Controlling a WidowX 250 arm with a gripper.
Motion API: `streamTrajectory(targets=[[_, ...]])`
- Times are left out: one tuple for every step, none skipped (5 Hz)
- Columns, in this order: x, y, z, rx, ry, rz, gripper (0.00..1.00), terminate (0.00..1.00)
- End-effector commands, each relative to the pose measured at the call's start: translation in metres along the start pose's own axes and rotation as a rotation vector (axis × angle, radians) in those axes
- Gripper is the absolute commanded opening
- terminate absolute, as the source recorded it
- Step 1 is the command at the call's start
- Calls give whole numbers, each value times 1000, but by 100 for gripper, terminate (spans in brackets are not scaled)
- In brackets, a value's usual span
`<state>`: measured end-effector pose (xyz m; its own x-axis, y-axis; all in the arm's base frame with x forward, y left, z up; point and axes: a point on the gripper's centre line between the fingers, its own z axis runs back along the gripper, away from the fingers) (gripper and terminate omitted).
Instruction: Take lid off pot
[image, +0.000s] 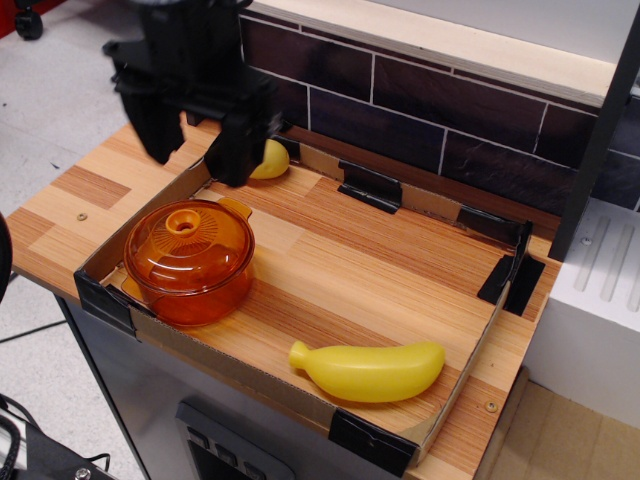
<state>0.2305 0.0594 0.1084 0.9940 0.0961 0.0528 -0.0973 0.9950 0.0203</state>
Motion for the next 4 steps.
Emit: streamTrajectory(targets=[[1,17,-14,37,-4,-23,100,0],[-1,18,-21,43,-11,-26,100,0],[-2,20,-29,51,-23,-29,100,0],[-3,20,-35,69,-30,-30,100,0]])
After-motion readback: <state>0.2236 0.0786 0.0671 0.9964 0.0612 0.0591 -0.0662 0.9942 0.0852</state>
